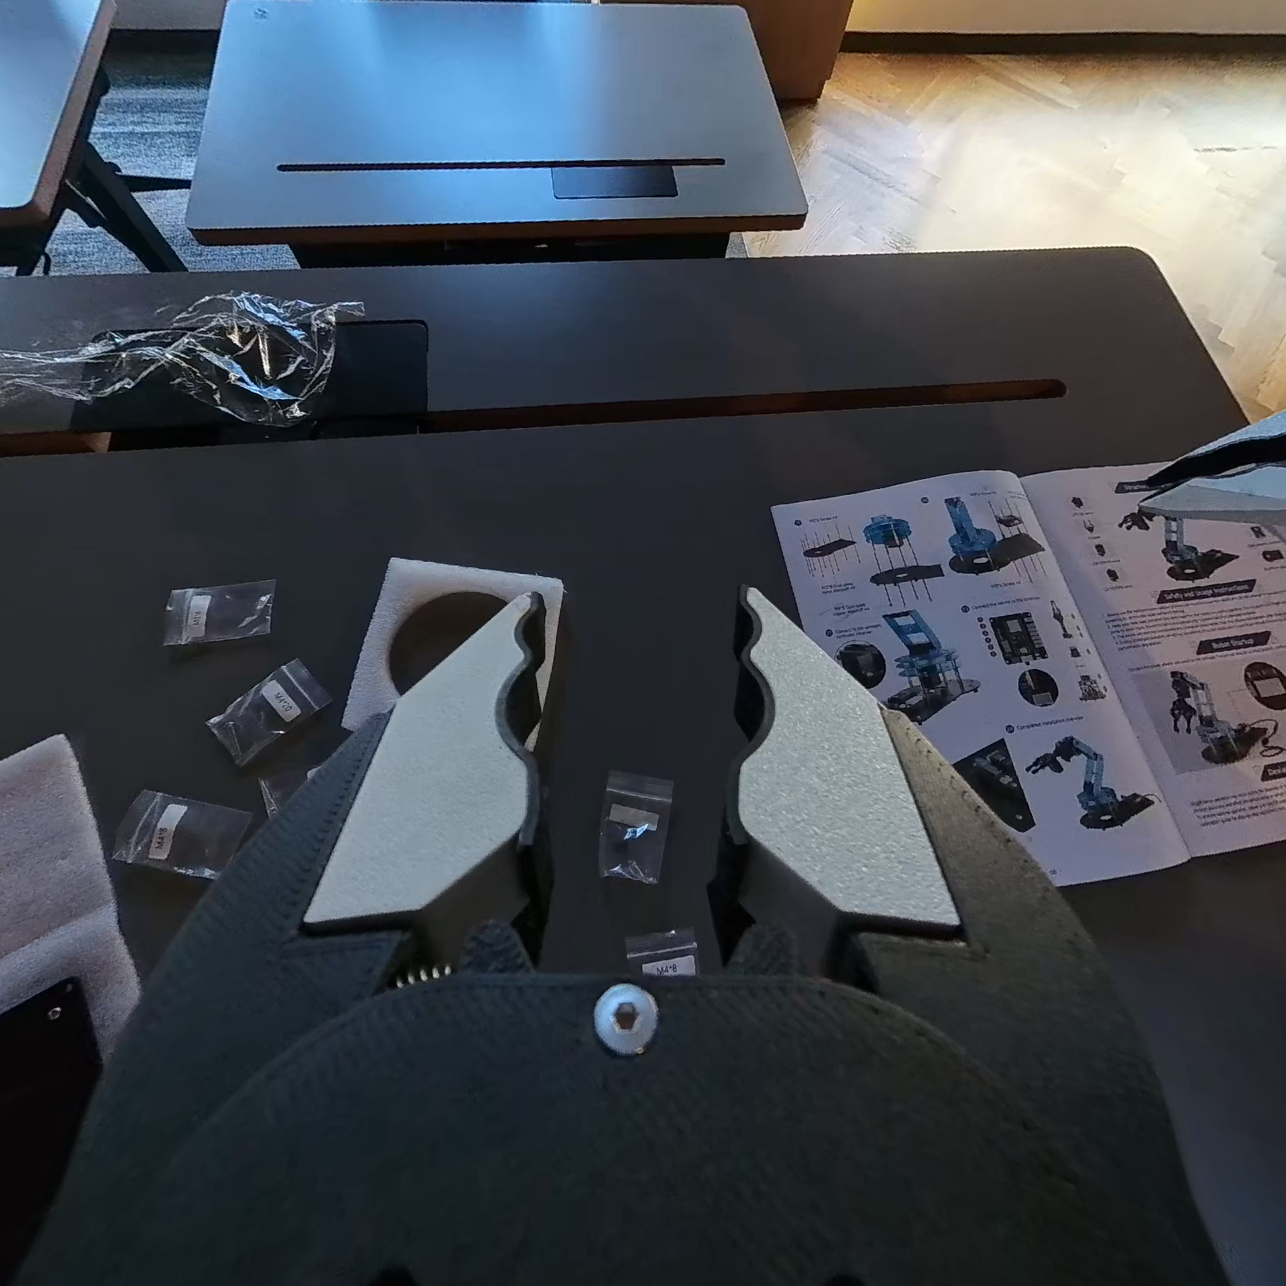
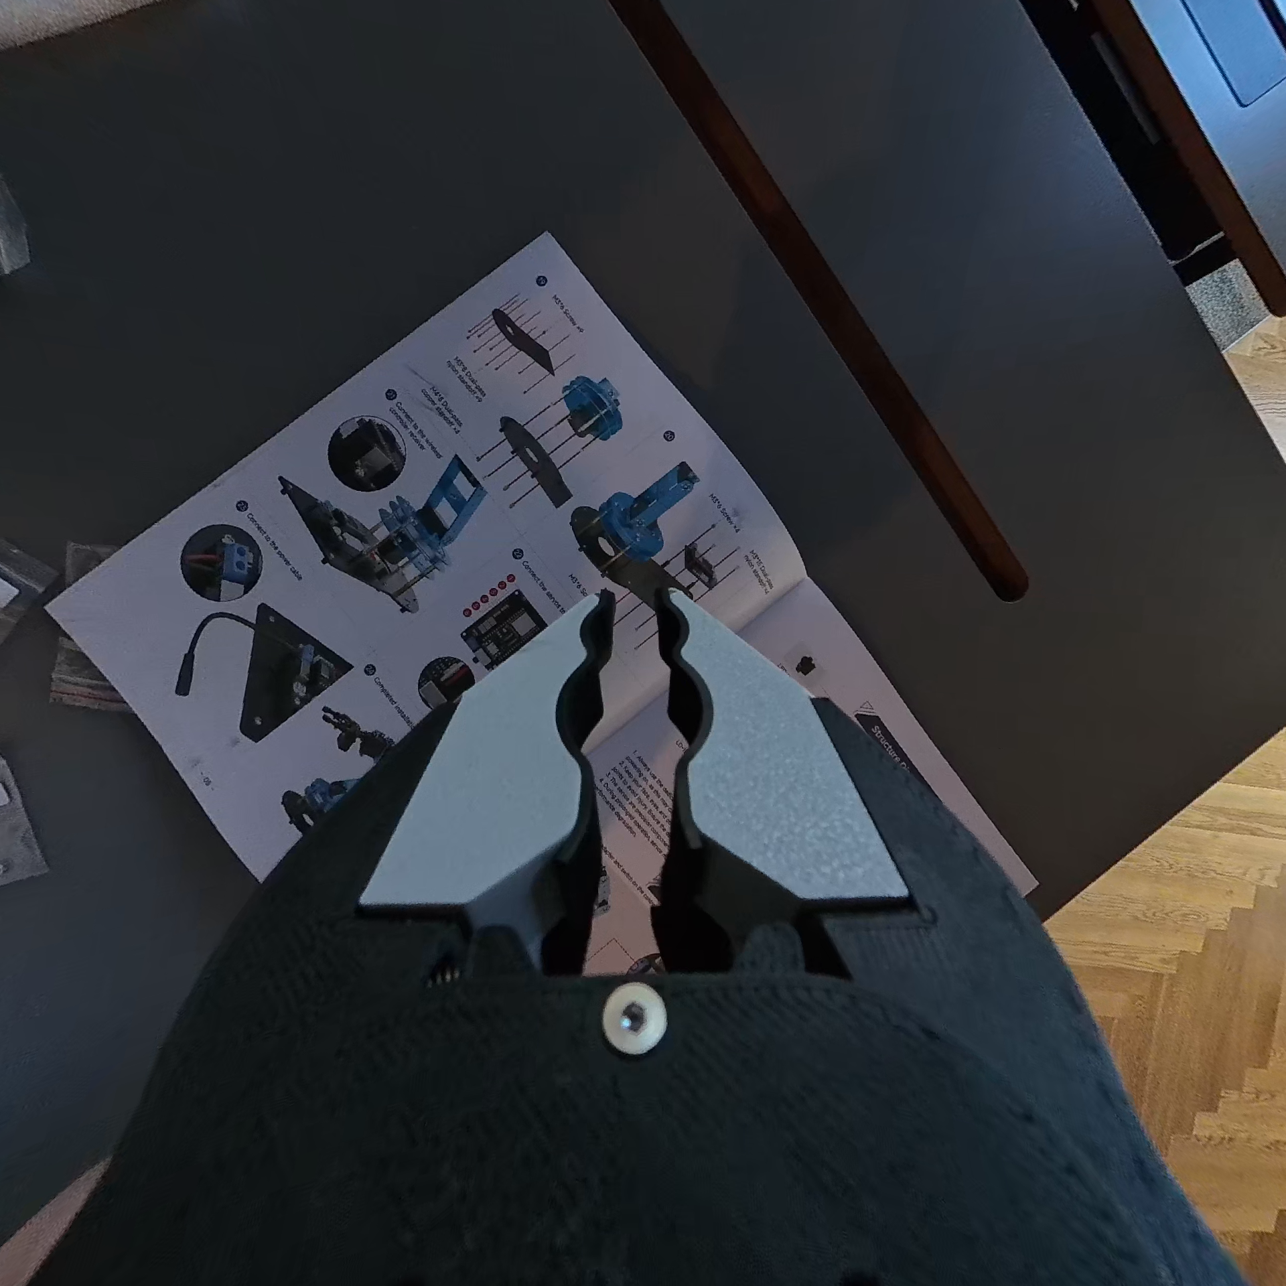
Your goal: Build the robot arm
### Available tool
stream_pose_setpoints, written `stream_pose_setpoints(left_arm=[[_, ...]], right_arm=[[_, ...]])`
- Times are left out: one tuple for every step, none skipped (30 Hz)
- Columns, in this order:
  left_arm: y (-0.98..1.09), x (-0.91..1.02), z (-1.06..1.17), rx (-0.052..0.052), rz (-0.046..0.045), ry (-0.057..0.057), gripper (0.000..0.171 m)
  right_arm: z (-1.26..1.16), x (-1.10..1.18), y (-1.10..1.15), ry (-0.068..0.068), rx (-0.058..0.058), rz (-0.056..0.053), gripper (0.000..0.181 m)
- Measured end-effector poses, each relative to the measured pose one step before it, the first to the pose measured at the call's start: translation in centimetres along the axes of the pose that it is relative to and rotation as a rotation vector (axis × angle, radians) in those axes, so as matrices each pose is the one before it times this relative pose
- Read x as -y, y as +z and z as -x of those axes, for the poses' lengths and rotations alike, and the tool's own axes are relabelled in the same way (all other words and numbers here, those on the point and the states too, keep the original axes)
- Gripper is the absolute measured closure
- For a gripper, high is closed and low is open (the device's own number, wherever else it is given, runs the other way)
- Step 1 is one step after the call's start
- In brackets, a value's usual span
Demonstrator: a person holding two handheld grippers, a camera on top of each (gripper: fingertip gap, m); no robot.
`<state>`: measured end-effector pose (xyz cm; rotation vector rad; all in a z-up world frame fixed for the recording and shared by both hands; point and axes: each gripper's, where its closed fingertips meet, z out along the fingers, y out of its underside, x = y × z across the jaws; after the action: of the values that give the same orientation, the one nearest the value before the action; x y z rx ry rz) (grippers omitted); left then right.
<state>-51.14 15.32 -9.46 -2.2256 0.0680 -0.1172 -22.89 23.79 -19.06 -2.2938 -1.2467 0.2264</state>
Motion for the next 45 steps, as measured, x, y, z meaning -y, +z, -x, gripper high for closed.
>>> stream_pose_setpoints(left_arm=[[-0.012, 0.008, 0.006, -0.0001, -0.00045, -0.0003, 0.118], [-0.007, -0.002, 0.008, 0.0001, -0.00029, -0.0004, 0.118], [-0.014, 0.001, -0.003, 0.0000, 0.00007, -0.0002, 0.118], [-0.008, -0.008, -0.010, 0.0001, 0.00015, 0.0000, 0.118], [-0.012, 0.003, -0.010, 0.0000, -0.00010, 0.0001, 0.118], [-0.019, 0.001, -0.002, -0.0001, -0.00036, 0.0003, 0.118], [-0.022, 0.014, -0.007, 0.0003, -0.00075, 0.0002, 0.118], [-0.028, 0.015, 0.013, 0.0007, -0.00123, -0.0004, 0.118], [-0.019, 0.023, 0.002, 0.0000, -0.00135, -0.0005, 0.118], [-0.010, 0.010, -0.014, -0.0008, -0.00058, -0.0001, 0.118], [-0.004, -0.009, -0.012, -0.0003, 0.00068, 0.0003, 0.118], [0.002, -0.036, 0.008, 0.0004, 0.00144, 0.0001, 0.118], [0.004, -0.020, 0.001, -0.0008, 0.00127, 0.0000, 0.118], [0.009, -0.011, -0.028, -0.0021, 0.00067, 0.0001, 0.118], [0.002, -0.013, -0.022, -0.0025, 0.00039, 0.0004, 0.118], [0.031, -0.024, -0.022, -0.0029, 0.00134, 0.0005, 0.118], [0.059, -0.051, -0.004, -0.0034, 0.00285, -0.0008, 0.118], [0.080, -0.065, -0.004, -0.0037, 0.00362, -0.0022, 0.118], [0.106, -0.066, -0.017, -0.0037, 0.00449, -0.0019, 0.118], [0.097, -0.059, -0.060, -0.0029, 0.00522, 0.0005, 0.118], [0.084, -0.043, -0.097, -0.0018, 0.00438, 0.0034, 0.119], [0.039, -0.011, -0.114, -0.0018, 0.00210, 0.0050, 0.119], [0.015, 0.032, -0.132, -0.0032, -0.00058, 0.0045, 0.119], [-0.023, 0.059, -0.154, -0.0055, -0.00270, 0.0029, 0.119], [-0.021, 0.063, -0.155, -0.0079, -0.00399, 0.0018, 0.119], [-0.021, 0.072, -0.154, -0.0095, -0.00462, 0.0010, 0.118], [-0.016, 0.079, -0.164, -0.0109, -0.00472, -0.0005, 0.118], [-0.002, 0.071, -0.175, -0.0124, -0.00384, -0.0010, 0.118], [-0.025, 0.060, -0.180, -0.0125, -0.00333, 0.0005, 0.118], [-0.055, 0.084, -0.170, -0.0111, -0.00464, 0.0017, 0.118], [-0.107, 0.117, -0.173, -0.0101, -0.00727, 0.0016, 0.118], [-0.152, 0.153, -0.200, -0.0111, -0.00962, 0.0020, 0.118], [-0.208, 0.141, -0.237, -0.0132, -0.00996, 0.0034, 0.117], [-0.284, 0.113, -0.253, -0.0142, -0.00999, 0.0047, 0.117], [-0.373, 0.095, -0.205, -0.0128, -0.01103, 0.0045, 0.117], [-0.458, 0.102, -0.089, -0.0092, -0.01433, 0.0016, 0.117], [-0.524, 0.183, 0.032, -0.0066, -0.02033, -0.0036, 0.117], [-0.509, 0.263, 0.074, -0.0079, -0.02530, -0.0089, 0.117], [-0.454, 0.240, 0.095, -0.0105, -0.02428, -0.0120, 0.118], [-0.358, 0.127, 0.101, -0.0107, -0.01583, -0.0125, 0.117], [-0.261, 0.002, 0.149, -0.0072, -0.00581, -0.0094, 0.118], [-0.188, -0.078, 0.188, -0.0019, 0.00017, -0.0047, 0.118], [-0.139, -0.080, 0.187, 0.0013, 0.00152, -0.0019, 0.118], [-0.126, -0.035, 0.132, 0.0003, -0.00099, -0.0014, 0.117], [-0.118, 0.052, 0.005, -0.0037, -0.00501, -0.0013, 0.117]], right_arm=[[0.006, 0.021, -0.013, 0.0000, 0.0000, -0.0011, 0.170], [-0.016, 0.022, 0.001, 0.0000, -0.0005, -0.0009, 0.170], [-0.008, 0.003, 0.001, 0.0003, -0.0007, -0.0002, 0.170], [-0.010, -0.004, -0.013, 0.0001, -0.0003, 0.0001, 0.170], [-0.004, 0.005, 0.003, -0.0001, -0.0003, -0.0004, 0.170], [-0.004, -0.002, -0.001, 0.0005, -0.0002, -0.0004, 0.170], [0.019, 0.003, 0.002, 0.0002, 0.0009, 0.0003, 0.170], [0.011, -0.009, 0.005, -0.0010, 0.0002, 0.0005, 0.170], [0.006, -0.010, 0.005, -0.0012, 0.0000, 0.0005, 0.170], [0.046, -0.016, 0.024, -0.0009, 0.0025, 0.0002, 0.170], [0.079, -0.042, 0.072, -0.0009, 0.0069, 0.0015, 0.170], [0.177, -0.184, 0.183, -0.0004, 0.0157, 0.0075, 0.170], [0.333, -0.483, 0.308, -0.0004, 0.0296, 0.0206, 0.172], [0.370, -0.766, 0.413, -0.0029, 0.0367, 0.0343, 0.177], [0.347, -0.872, 0.496, -0.0066, 0.0393, 0.0382, 0.181], [0.312, -0.830, 0.554, -0.0036, 0.0378, 0.0364, 0.181], [0.030, -0.755, 0.538, -0.0003, 0.0206, 0.0365, 0.181], [-0.223, -0.640, 0.477, 0.0025, 0.0036, 0.0324, 0.181], [-0.193, -0.440, 0.443, 0.0023, 0.0058, 0.0219, 0.181], [-0.133, -0.348, 0.430, 0.0031, 0.0110, 0.0165, 0.181], [-0.217, -0.325, 0.361, 0.0049, 0.0048, 0.0158, 0.181], [-0.097, -0.410, 0.298, 0.0084, 0.0109, 0.0173, 0.181], [0.080, -0.560, 0.252, 0.0077, 0.0187, 0.0230, 0.181], [-0.100, -0.695, 0.111, 0.0021, 0.0031, 0.0272, 0.181], [-0.156, -0.550, -0.142, -0.0081, -0.0067, 0.0133, 0.181], [0.078, -0.087, -0.413, -0.0218, -0.0007, -0.0220, 0.181], [0.098, 0.267, -0.678, -0.0246, -0.0067, -0.0456, 0.181], [-0.013, 0.427, -0.907, -0.0180, -0.0192, -0.0506, 0.181], [0.031, 0.628, -1.037, -0.0127, -0.0195, -0.0585, 0.181], [0.118, 0.764, -1.083, -0.0086, -0.0189, -0.0608, 0.177], [0.270, 0.762, -1.094, -0.0073, -0.0184, -0.0511, 0.171], [0.471, 0.750, -1.111, -0.0161, -0.0179, -0.0423, 0.165], [0.590, 0.765, -1.085, -0.0297, -0.0242, -0.0393, 0.159], [0.712, 0.774, -0.998, -0.0408, -0.0268, -0.0366, 0.153], [0.829, 0.807, -0.800, -0.0477, -0.0264, -0.0399, 0.148], [1.084, 0.817, -0.469, -0.0479, -0.0166, -0.0534, 0.143], [1.472, 0.644, -0.083, -0.0509, 0.0047, -0.0538, 0.138], [1.331, 0.291, 0.166, -0.0400, -0.0115, -0.0374, 0.136], [1.583, -0.428, 0.245, -0.0371, -0.0140, -0.0139, 0.133], [2.492, -0.860, 0.254, -0.0494, 0.0210, -0.0096, 0.134], [2.677, -1.213, 0.189, -0.0695, 0.0152, -0.0034, 0.134], [1.942, -1.178, 0.081, -0.0636, -0.0360, -0.0081, 0.138], [2.026, -0.966, -0.025, -0.0401, -0.0190, -0.0121, 0.142], [1.625, -0.967, -0.072, -0.0202, -0.0215, 0.0082, 0.146], [1.056, -0.765, -0.036, -0.0079, -0.0360, 0.0120, 0.146]])
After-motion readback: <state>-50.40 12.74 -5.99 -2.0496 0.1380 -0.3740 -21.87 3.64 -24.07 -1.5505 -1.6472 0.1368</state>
